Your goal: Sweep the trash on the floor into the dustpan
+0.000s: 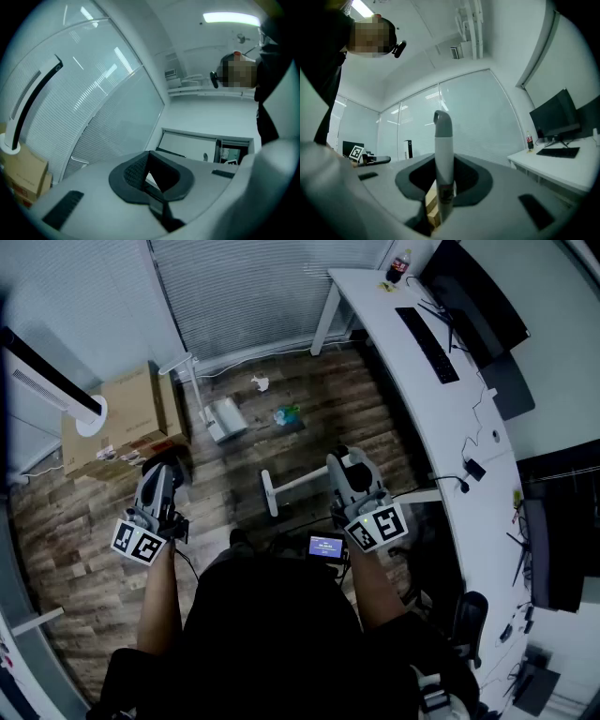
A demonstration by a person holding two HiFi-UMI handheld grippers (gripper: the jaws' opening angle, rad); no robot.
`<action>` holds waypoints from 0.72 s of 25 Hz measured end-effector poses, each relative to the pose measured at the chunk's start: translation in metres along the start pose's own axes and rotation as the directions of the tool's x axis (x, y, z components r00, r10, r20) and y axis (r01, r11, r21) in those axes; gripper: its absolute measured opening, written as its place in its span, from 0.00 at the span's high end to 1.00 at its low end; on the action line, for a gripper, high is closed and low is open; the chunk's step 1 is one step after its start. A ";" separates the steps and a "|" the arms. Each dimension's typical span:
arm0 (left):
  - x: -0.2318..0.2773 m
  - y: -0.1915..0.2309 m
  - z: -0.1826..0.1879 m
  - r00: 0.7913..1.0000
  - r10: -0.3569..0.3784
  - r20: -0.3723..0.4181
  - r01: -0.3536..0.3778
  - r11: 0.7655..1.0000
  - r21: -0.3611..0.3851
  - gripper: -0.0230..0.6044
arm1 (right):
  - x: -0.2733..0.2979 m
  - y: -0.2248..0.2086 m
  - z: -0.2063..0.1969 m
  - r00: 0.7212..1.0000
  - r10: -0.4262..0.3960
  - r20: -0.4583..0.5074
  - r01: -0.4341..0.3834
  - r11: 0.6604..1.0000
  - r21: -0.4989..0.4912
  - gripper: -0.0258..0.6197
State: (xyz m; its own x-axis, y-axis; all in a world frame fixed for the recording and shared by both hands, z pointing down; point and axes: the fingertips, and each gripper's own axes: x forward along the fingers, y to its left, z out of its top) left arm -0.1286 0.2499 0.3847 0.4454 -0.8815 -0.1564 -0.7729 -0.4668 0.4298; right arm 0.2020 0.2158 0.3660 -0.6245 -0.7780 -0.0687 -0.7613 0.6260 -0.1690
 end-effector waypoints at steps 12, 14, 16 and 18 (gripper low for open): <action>0.008 -0.058 -0.044 0.993 0.074 -0.096 -0.044 0.958 0.283 0.97 | -0.051 -0.013 -0.038 0.997 -0.036 -0.068 0.033 0.998 -0.044 0.82; 0.008 -0.057 -0.047 0.991 0.083 -0.107 -0.047 0.953 0.300 0.97 | -0.060 -0.021 -0.039 0.993 -0.085 -0.083 0.081 0.996 -0.047 0.82; 0.009 -0.061 -0.045 0.993 0.058 -0.103 -0.025 0.952 0.304 0.97 | -0.069 -0.026 -0.035 0.990 -0.119 -0.082 0.115 0.992 -0.052 0.82; 0.010 -0.068 -0.042 0.996 0.018 -0.093 0.010 0.954 0.298 0.97 | -0.076 -0.029 -0.029 0.988 -0.141 -0.069 0.137 0.989 -0.059 0.82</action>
State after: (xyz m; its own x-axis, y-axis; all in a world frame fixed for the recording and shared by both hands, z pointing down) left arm -0.0528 0.2752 0.3912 0.4713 -0.8795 -0.0655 -0.8678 -0.4757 0.1434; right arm 0.2663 0.2588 0.4045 -0.5215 -0.8529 0.0238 -0.8486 0.5155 -0.1187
